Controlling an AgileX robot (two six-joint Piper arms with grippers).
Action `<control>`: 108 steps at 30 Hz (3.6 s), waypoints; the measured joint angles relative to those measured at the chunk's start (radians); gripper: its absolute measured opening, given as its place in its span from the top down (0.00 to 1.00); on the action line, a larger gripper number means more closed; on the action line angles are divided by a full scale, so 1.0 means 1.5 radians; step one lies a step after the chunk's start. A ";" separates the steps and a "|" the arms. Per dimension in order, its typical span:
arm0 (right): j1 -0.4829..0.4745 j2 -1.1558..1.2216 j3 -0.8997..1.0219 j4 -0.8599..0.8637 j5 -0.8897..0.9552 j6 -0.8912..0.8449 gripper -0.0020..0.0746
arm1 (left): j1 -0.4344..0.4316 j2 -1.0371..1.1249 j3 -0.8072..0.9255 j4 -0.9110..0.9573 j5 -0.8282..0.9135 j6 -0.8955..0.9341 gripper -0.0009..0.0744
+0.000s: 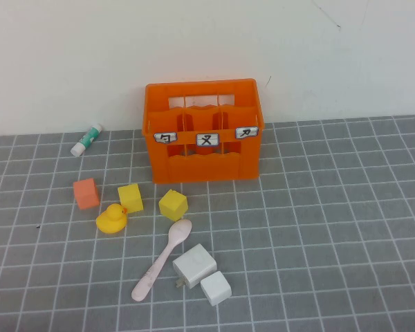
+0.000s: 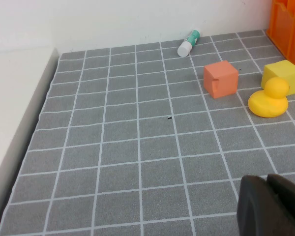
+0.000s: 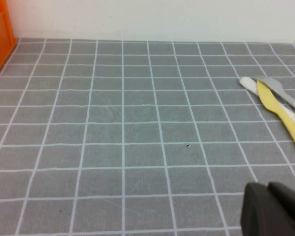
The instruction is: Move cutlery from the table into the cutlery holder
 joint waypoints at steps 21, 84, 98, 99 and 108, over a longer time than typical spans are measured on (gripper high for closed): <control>0.000 0.000 0.000 0.000 0.000 0.000 0.98 | 0.000 0.000 0.000 0.000 0.000 0.000 0.99; 0.000 0.000 0.000 0.000 0.000 0.000 0.98 | 0.000 0.000 0.005 -0.758 -0.198 -0.054 0.99; 0.000 0.000 0.000 0.000 0.000 0.000 0.98 | 0.000 0.257 -0.302 -0.528 0.215 0.292 0.99; 0.000 0.000 0.000 0.000 0.000 0.000 0.98 | 0.000 0.297 -0.335 -0.502 0.258 0.307 0.99; 0.000 0.000 0.000 0.000 0.000 0.000 0.98 | -0.001 0.606 -0.589 -0.295 0.384 0.391 0.99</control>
